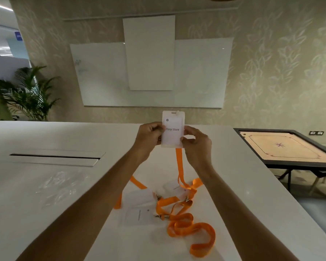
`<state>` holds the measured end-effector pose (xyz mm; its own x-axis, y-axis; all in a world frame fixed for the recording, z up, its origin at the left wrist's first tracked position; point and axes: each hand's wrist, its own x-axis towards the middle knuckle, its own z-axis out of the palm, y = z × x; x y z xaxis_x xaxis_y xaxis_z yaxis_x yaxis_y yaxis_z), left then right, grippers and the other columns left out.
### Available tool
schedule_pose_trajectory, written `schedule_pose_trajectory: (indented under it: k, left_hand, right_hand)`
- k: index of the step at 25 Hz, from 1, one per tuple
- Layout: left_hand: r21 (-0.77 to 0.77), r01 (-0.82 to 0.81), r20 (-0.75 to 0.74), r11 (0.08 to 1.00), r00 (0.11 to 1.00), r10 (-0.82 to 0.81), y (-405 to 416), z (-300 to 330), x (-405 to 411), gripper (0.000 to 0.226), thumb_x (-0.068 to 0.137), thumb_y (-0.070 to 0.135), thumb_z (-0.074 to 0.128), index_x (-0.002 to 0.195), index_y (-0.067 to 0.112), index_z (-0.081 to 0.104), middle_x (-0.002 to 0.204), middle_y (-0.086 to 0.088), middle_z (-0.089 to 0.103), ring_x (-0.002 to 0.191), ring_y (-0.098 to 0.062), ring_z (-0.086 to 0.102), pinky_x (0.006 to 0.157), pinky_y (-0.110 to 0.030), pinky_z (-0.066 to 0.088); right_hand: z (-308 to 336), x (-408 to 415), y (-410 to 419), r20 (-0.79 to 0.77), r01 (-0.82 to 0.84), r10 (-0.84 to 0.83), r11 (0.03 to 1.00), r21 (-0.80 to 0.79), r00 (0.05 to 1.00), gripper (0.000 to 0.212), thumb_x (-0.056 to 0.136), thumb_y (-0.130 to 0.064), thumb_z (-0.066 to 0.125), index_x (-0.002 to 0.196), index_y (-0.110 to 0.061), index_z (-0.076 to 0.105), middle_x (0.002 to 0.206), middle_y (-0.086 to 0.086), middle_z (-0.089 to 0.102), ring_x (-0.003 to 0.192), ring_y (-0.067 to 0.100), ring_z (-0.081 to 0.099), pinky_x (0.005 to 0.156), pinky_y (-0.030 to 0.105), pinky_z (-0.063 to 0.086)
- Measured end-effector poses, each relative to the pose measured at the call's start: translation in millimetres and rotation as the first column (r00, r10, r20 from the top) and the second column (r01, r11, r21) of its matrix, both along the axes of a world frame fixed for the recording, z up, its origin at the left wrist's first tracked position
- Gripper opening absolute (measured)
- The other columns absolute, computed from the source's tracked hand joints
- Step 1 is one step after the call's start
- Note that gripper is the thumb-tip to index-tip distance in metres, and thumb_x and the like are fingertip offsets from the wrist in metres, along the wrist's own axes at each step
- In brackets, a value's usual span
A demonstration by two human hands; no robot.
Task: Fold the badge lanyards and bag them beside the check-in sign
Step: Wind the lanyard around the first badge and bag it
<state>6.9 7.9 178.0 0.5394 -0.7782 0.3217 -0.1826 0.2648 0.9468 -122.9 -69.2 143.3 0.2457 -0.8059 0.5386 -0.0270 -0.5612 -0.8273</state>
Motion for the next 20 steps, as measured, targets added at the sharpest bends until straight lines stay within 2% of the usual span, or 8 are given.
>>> schedule_pose_trajectory:
  k: [3,5,7,11,14,17,20]
  left_hand:
    - [-0.007,0.084,-0.001,0.996,0.996,-0.084,-4,5,6,0.021,0.091,0.006,0.057,0.110,0.010,0.066,0.105,-0.006,0.070,0.093,-0.020,0.069,0.077,-0.035,0.059]
    - [-0.038,0.124,-0.016,0.992,0.992,-0.125,-7,8,8,0.019,0.090,0.004,0.058,0.106,0.009,0.067,0.102,-0.009,0.070,0.092,-0.020,0.070,0.076,-0.035,0.059]
    - [-0.067,0.142,-0.028,0.988,0.989,-0.144,-8,13,9,0.015,0.090,0.004,0.059,0.100,0.009,0.068,0.098,-0.008,0.071,0.090,-0.021,0.070,0.075,-0.035,0.059]
    - [-0.125,0.171,-0.020,0.977,0.984,-0.175,-11,23,8,0.015,0.089,0.003,0.059,0.094,0.013,0.070,0.096,-0.004,0.073,0.089,-0.019,0.071,0.068,-0.030,0.059]
    - [-0.164,0.187,-0.021,0.969,0.981,-0.193,-10,29,12,0.016,0.089,0.003,0.058,0.092,0.013,0.070,0.092,-0.001,0.074,0.089,-0.019,0.071,0.065,-0.028,0.058]
    - [-0.183,0.186,-0.017,0.965,0.981,-0.193,-8,33,14,0.019,0.090,0.002,0.057,0.087,0.016,0.070,0.094,-0.002,0.073,0.091,-0.020,0.070,0.066,-0.029,0.058]
    - [-0.170,0.156,-0.014,0.973,0.987,-0.161,-9,32,17,0.019,0.091,0.003,0.056,0.089,0.017,0.069,0.102,-0.005,0.071,0.095,-0.022,0.068,0.070,-0.032,0.060]
  right_hand:
    - [7,2,-6,0.008,0.023,-0.023,0.999,-0.037,1.000,0.038,0.083,-0.003,0.058,0.116,-0.018,0.067,0.106,-0.003,0.070,0.090,0.017,0.067,0.083,0.042,0.056]
    - [10,4,-10,0.065,-0.012,0.015,0.999,-0.047,0.998,0.033,0.087,-0.003,0.053,0.112,-0.017,0.068,0.102,-0.003,0.070,0.089,0.016,0.067,0.081,0.043,0.056]
    - [11,6,-16,0.126,-0.060,0.066,0.997,-0.047,0.990,0.034,0.089,0.002,0.047,0.109,-0.013,0.069,0.103,0.003,0.070,0.094,0.023,0.066,0.082,0.046,0.055]
    - [9,12,-13,0.214,-0.217,0.215,0.976,-0.016,0.953,0.043,0.088,0.008,0.042,0.107,-0.020,0.068,0.101,0.002,0.072,0.097,0.020,0.066,0.083,0.032,0.053]
    - [0,16,-4,0.245,-0.331,0.316,0.943,0.025,0.917,0.042,0.092,0.003,0.046,0.097,-0.030,0.072,0.092,-0.005,0.073,0.089,0.013,0.066,0.079,0.026,0.053]
    - [-12,23,3,0.223,-0.333,0.309,0.940,0.075,0.925,0.031,0.097,-0.007,0.046,0.087,-0.019,0.073,0.085,0.006,0.073,0.087,0.024,0.067,0.085,0.042,0.052]
    - [-22,28,10,0.249,-0.311,0.285,0.948,0.069,0.926,0.025,0.098,-0.010,0.046,0.088,-0.013,0.069,0.073,0.005,0.068,0.076,0.028,0.063,0.076,0.045,0.049]
